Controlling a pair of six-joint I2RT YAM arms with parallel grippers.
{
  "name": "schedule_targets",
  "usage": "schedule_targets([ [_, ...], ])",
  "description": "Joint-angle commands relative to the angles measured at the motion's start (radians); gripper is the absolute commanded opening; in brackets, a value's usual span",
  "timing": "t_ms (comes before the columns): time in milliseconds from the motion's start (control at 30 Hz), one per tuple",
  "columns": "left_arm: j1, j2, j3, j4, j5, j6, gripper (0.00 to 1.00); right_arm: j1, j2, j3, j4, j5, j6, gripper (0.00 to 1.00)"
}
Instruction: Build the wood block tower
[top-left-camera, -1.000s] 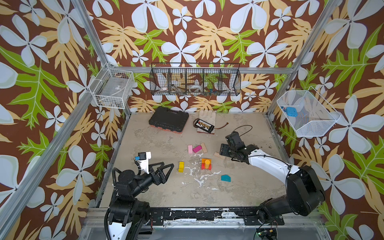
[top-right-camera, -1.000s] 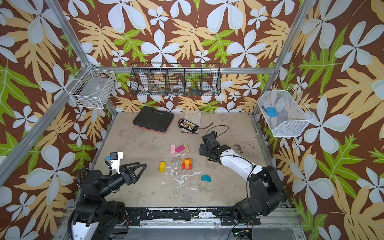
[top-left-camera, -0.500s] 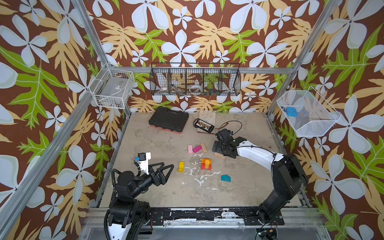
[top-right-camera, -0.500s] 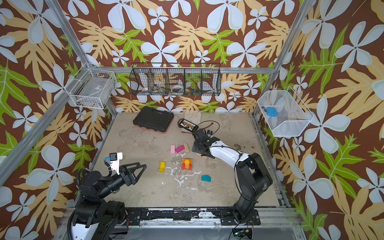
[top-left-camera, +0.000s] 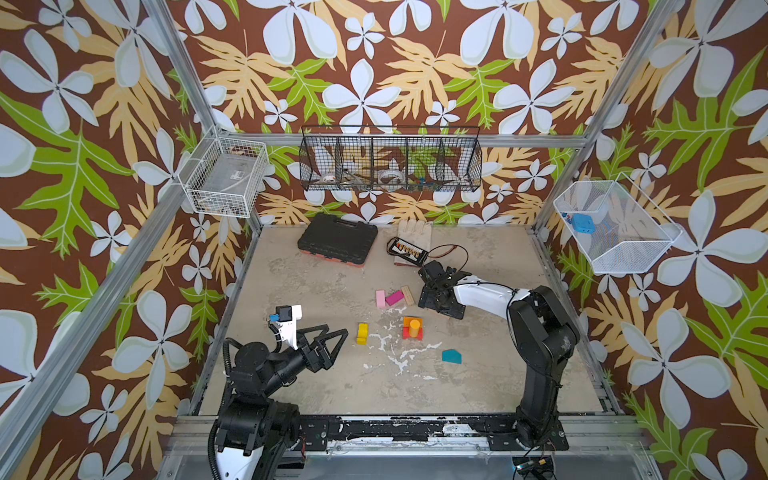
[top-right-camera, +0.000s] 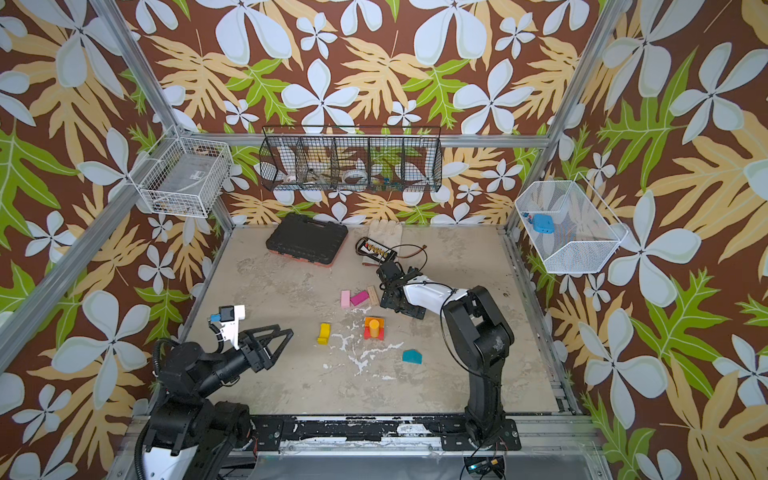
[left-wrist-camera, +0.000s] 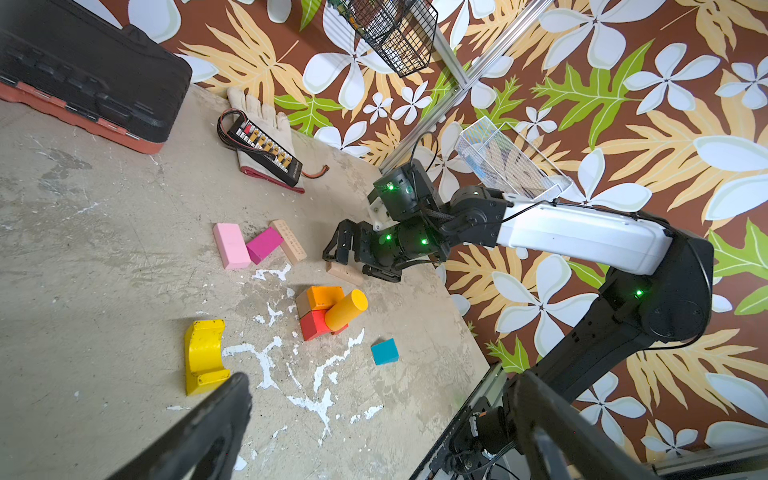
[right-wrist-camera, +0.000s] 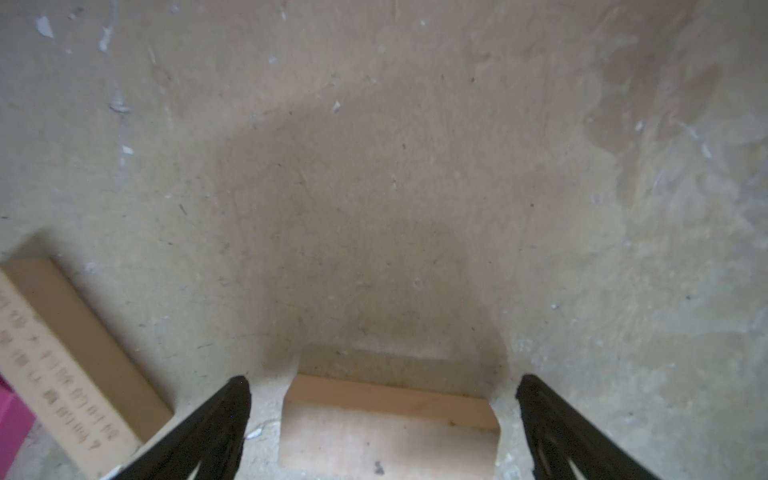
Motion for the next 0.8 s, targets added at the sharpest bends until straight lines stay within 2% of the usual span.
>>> schedule_targets([
  [0, -0.001, -0.001, -0.002, 0.014, 0.01, 0.002, 1.0, 0.002, -0.001, -0.009, -0.021, 0.016, 0.019, 0.98],
  [400, -0.002, -0.007, -0.002, 0.015, 0.01, 0.002, 1.0, 0.024, -0.047, -0.063, 0.012, -0.012, 0.04, 0.97],
  [567, -0.001, -0.007, -0.002, 0.015, 0.01, 0.002, 1.0, 0.026, -0.035, -0.069, 0.027, -0.027, 0.036, 0.93],
  [633, -0.001, -0.008, -0.002, 0.015, 0.01, 0.001, 1.0, 0.025, -0.029, -0.069, 0.028, -0.022, 0.028, 0.85],
  [767, -0.001, -0.009, -0.001, 0.014, 0.01, 0.001, 1.0, 0.025, -0.029, -0.079, 0.032, -0.024, 0.019, 0.84],
])
